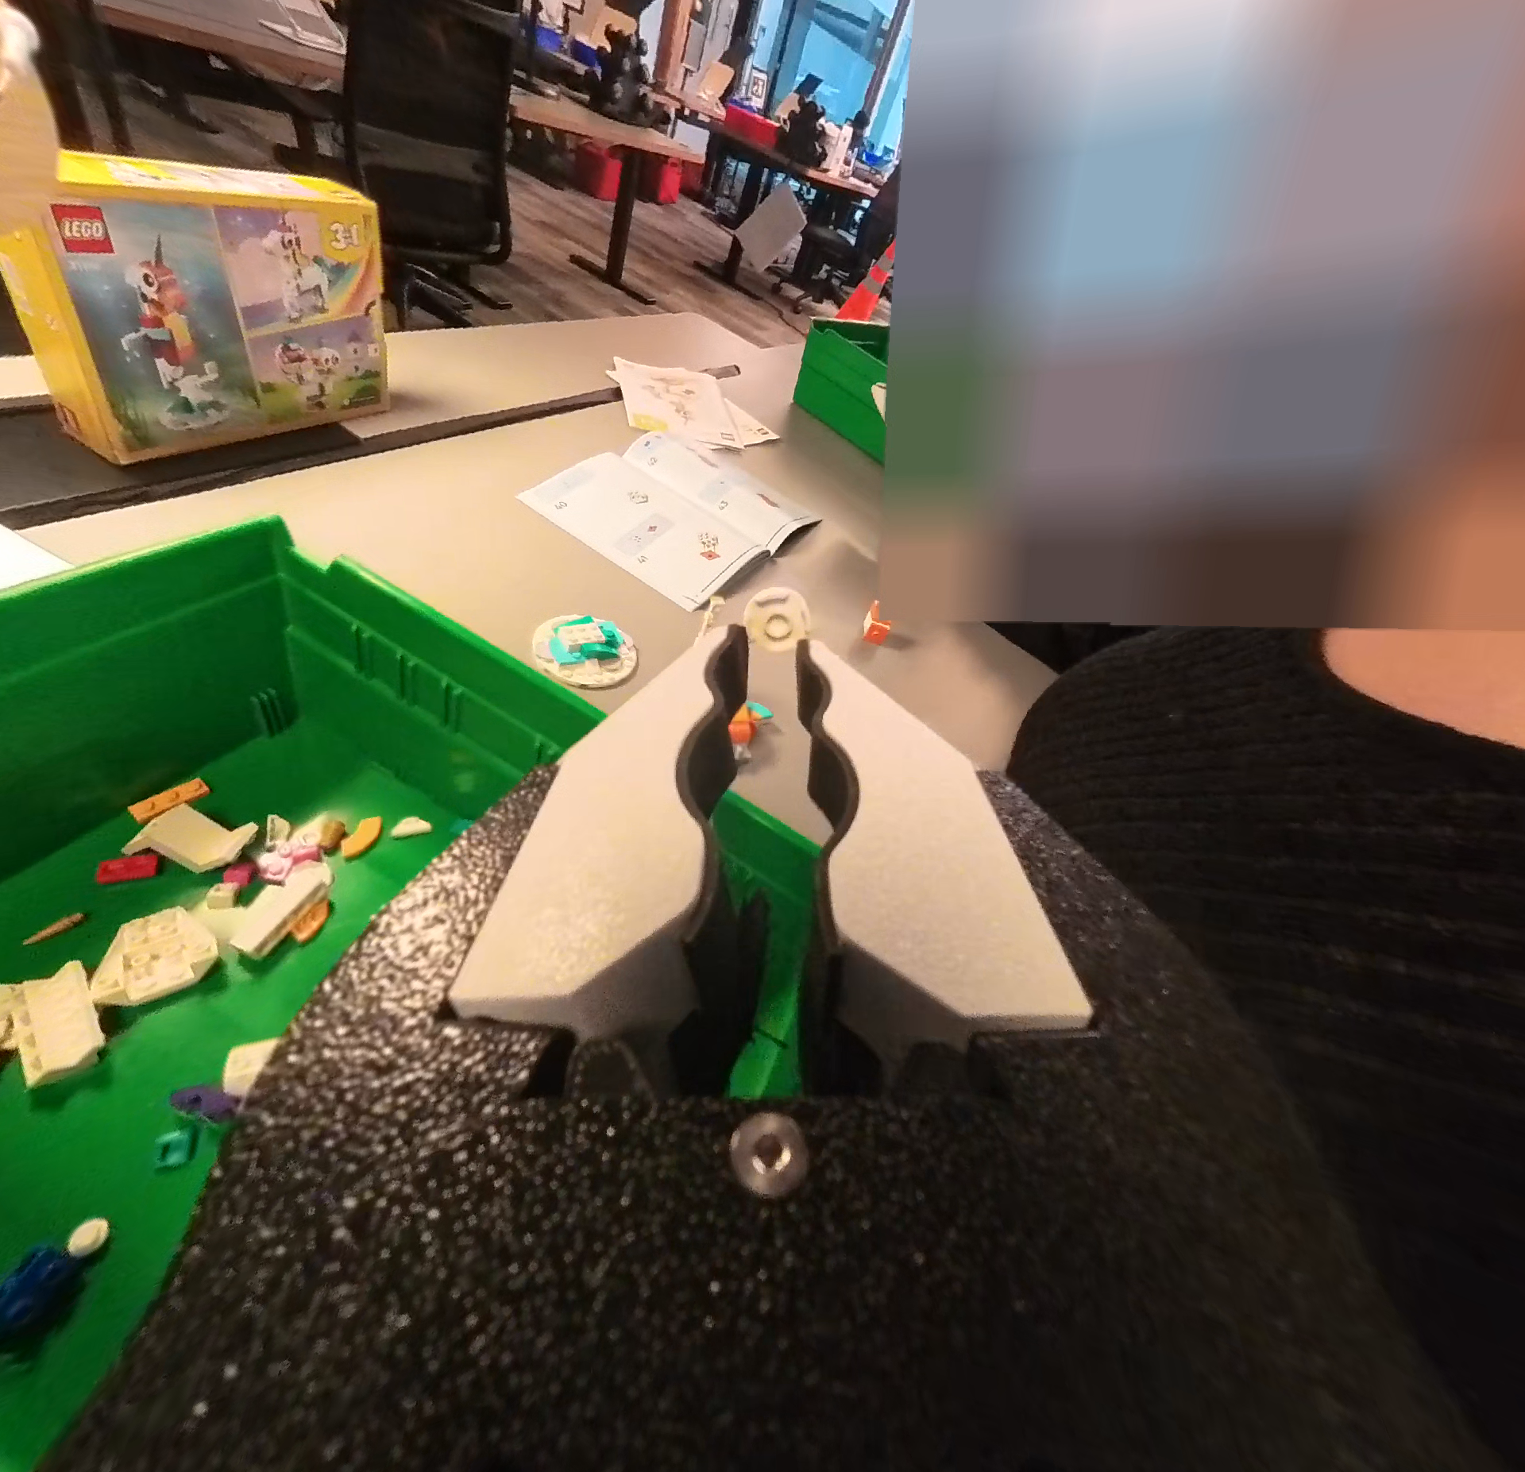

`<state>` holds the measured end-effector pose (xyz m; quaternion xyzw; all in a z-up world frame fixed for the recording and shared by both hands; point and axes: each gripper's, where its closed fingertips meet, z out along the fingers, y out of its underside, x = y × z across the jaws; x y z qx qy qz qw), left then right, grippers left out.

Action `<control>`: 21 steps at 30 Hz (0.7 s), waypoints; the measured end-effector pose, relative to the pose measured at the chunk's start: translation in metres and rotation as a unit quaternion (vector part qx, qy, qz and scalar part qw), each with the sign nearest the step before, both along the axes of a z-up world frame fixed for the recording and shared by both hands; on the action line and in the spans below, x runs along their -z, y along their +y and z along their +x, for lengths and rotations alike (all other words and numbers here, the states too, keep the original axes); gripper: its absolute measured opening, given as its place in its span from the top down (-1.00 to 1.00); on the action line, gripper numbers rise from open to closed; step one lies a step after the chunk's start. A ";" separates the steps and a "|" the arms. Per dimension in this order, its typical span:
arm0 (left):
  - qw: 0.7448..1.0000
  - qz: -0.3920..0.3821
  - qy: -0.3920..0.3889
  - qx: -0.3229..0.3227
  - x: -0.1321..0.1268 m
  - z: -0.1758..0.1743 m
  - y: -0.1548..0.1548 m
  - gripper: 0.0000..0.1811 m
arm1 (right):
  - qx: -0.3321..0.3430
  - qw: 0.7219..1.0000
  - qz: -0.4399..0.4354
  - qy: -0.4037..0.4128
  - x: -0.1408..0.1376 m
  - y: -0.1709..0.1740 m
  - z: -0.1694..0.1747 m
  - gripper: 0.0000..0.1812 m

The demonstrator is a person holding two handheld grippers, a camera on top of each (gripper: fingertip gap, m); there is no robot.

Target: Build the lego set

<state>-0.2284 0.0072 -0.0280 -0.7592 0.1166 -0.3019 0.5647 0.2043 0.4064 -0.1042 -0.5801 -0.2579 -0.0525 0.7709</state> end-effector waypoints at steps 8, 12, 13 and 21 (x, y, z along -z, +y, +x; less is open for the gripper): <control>0.981 0.049 0.186 -0.038 -0.002 0.060 0.042 0.90 | -0.529 0.774 -0.270 0.221 -0.062 -0.154 -0.178 0.71; 0.950 0.133 0.275 -0.059 -0.012 0.112 0.068 0.90 | -0.678 0.620 -0.370 0.134 -0.086 -0.257 -0.232 0.65; 0.941 0.156 0.292 -0.061 -0.013 0.126 0.072 0.90 | -0.686 0.601 -0.395 0.110 -0.084 -0.271 -0.240 0.65; 0.910 0.222 0.349 -0.037 -0.006 0.200 0.088 0.91 | -0.756 0.402 -0.508 0.095 -0.088 -0.325 -0.230 0.63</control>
